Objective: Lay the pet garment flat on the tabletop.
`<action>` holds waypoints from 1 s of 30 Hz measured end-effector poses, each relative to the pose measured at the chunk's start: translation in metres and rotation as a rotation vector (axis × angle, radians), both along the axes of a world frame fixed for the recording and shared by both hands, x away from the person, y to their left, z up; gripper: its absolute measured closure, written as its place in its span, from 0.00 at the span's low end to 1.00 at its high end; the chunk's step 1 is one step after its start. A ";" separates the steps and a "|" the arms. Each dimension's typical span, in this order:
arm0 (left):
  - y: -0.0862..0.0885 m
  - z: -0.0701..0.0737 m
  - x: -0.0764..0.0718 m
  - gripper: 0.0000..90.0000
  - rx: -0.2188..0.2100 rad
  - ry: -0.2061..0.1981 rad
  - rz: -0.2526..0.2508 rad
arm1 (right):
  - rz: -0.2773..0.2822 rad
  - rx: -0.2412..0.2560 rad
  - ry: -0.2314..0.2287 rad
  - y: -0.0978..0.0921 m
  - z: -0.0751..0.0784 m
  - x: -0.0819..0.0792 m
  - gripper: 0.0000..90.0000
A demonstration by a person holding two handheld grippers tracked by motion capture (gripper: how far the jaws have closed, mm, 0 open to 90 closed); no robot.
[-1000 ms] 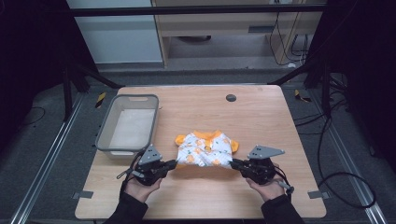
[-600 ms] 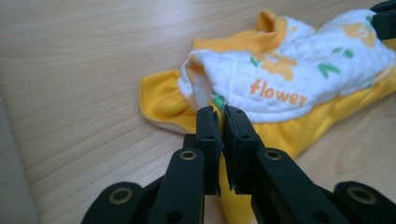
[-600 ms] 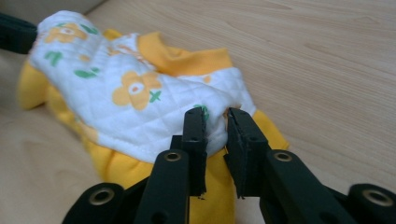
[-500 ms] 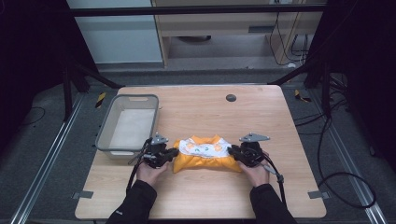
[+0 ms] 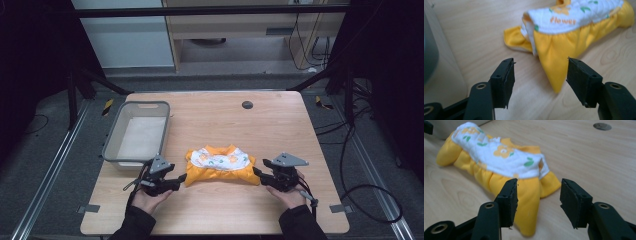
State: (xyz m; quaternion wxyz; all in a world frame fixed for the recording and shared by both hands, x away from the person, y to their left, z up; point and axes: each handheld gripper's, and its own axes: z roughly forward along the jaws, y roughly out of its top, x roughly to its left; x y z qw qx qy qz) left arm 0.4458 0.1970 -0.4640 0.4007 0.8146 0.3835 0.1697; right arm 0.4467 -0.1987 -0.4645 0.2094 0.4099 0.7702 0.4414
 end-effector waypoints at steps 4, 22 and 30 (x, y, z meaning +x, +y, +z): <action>0.000 -0.011 -0.007 0.44 0.024 0.036 -0.009 | 0.017 -0.006 0.022 -0.007 -0.008 -0.014 0.50; -0.017 -0.021 0.005 0.89 0.044 0.118 -0.051 | 0.058 -0.092 0.144 0.015 -0.034 -0.001 0.71; -0.010 -0.001 -0.003 0.98 -0.027 0.077 -0.074 | 0.087 -0.052 0.152 0.009 -0.015 -0.007 0.96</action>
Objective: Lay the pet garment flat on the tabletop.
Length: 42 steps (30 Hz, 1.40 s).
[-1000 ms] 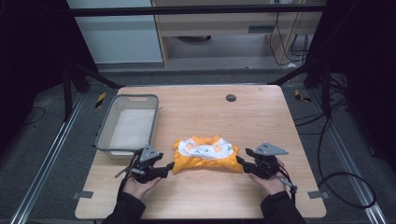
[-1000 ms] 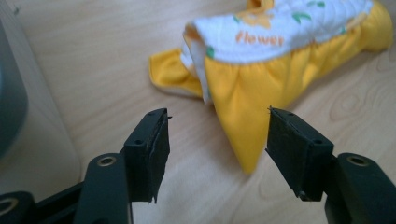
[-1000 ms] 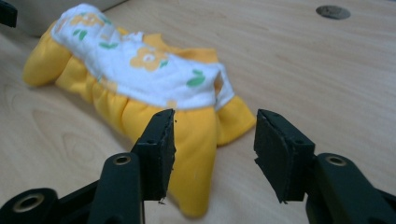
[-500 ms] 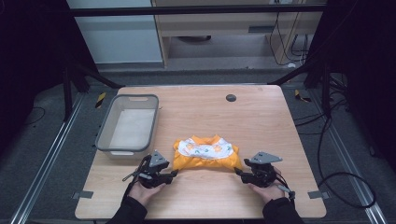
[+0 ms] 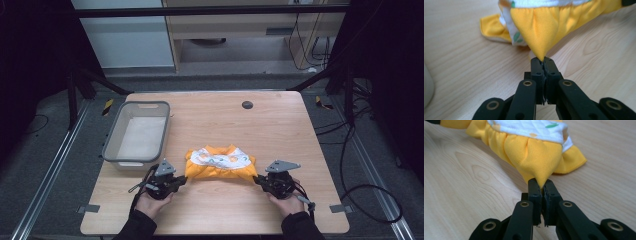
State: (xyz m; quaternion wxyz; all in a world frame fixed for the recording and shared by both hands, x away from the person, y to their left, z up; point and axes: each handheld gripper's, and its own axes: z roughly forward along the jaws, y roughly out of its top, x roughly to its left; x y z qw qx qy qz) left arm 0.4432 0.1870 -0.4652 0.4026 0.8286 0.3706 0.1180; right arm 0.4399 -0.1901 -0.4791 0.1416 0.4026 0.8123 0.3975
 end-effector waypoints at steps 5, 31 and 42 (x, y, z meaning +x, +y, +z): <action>0.015 0.024 -0.015 0.98 -0.060 -0.039 -0.018 | 0.045 0.021 -0.073 -0.003 0.020 -0.014 0.96; 0.029 0.021 -0.045 0.42 -0.060 -0.112 0.018 | 0.021 0.038 -0.108 -0.021 0.021 -0.039 0.71; 0.004 0.052 0.036 0.45 -0.049 -0.206 0.084 | -0.088 0.070 -0.173 -0.014 0.039 0.026 0.61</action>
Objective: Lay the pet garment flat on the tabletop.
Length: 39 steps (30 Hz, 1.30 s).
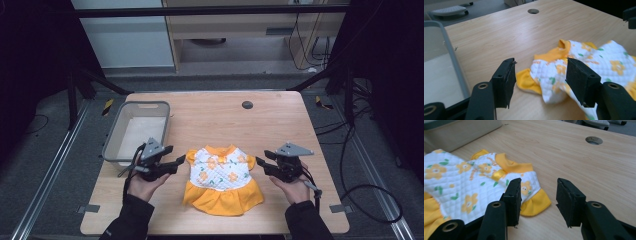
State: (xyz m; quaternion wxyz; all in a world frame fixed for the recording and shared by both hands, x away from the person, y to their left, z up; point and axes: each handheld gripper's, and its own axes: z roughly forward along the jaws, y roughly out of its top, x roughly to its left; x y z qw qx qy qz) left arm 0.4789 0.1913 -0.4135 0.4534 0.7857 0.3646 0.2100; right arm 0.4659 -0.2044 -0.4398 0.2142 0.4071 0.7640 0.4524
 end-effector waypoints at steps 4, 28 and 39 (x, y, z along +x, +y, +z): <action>-0.021 -0.012 0.033 0.47 0.059 0.023 0.004 | -0.007 -0.007 0.025 0.012 -0.007 0.024 0.60; -0.043 -0.082 0.072 0.65 0.147 0.223 0.024 | 0.031 -0.095 0.188 0.045 -0.060 0.063 0.85; -0.046 -0.069 0.065 0.90 0.120 0.207 0.024 | 0.043 -0.081 0.136 0.044 -0.049 0.059 0.94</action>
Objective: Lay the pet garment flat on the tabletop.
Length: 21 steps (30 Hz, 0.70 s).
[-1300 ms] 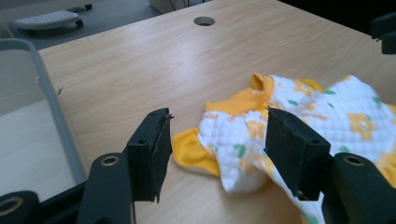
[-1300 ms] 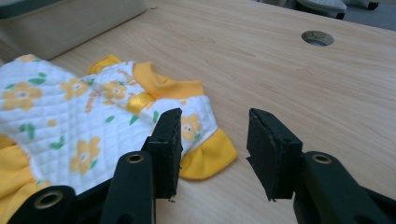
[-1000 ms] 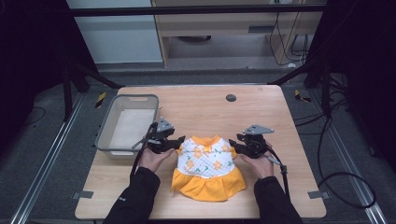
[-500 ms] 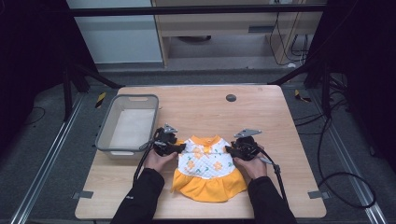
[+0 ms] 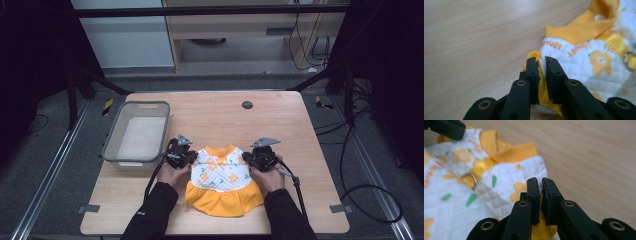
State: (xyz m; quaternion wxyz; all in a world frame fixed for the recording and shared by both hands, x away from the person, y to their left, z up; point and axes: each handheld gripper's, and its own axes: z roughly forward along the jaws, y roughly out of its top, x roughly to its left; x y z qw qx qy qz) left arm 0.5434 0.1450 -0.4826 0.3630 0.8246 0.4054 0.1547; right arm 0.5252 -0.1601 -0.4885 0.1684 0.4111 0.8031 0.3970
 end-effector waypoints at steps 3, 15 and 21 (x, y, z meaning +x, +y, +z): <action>0.003 0.021 -0.006 0.90 -0.042 -0.083 -0.004 | 0.018 0.057 -0.056 -0.002 0.017 -0.003 0.94; 0.005 0.084 0.015 0.85 -0.066 -0.322 0.103 | -0.108 0.069 -0.343 0.018 0.073 0.017 0.92; 0.014 0.086 0.027 0.53 -0.117 -0.307 0.171 | -0.172 0.036 -0.345 0.019 0.079 0.033 0.74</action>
